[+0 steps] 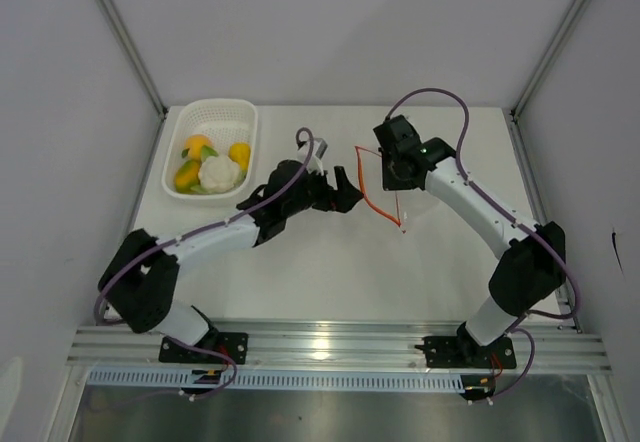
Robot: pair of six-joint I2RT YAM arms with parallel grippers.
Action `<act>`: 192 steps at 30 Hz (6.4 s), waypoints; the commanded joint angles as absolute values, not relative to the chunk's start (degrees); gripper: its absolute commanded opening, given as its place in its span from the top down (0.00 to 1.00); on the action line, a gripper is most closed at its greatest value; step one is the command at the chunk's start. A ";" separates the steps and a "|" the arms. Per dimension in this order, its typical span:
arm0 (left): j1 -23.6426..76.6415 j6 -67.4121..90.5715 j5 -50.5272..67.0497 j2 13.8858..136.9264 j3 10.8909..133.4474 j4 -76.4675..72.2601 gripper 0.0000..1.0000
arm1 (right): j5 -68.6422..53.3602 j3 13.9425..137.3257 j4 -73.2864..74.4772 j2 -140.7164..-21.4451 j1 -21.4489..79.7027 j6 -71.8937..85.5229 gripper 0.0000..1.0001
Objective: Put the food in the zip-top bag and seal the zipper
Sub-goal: Open the zipper of the food storage bag at the center of the board, then pick up the fake vegetable from the bin, then place the fake vegetable in the zipper food storage bag.
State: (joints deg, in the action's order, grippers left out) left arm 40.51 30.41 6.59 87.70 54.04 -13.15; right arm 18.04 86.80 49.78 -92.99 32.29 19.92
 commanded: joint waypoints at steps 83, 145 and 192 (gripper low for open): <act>-1.85 37.09 -9.67 109.61 86.58 35.60 0.97 | 14.94 86.13 46.14 -94.13 31.64 18.63 1.00; 41.13 38.23 8.00 91.57 76.29 15.37 0.99 | -7.21 85.96 46.23 -88.59 29.71 26.72 1.00; 47.29 53.52 -7.29 102.47 92.19 32.94 0.99 | -13.45 75.76 39.11 -86.49 27.68 32.26 1.00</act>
State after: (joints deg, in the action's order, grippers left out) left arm 46.87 50.48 -4.93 102.43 85.10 31.05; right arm -12.75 76.07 41.01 -88.95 27.07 31.53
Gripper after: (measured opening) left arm 0.322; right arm 0.003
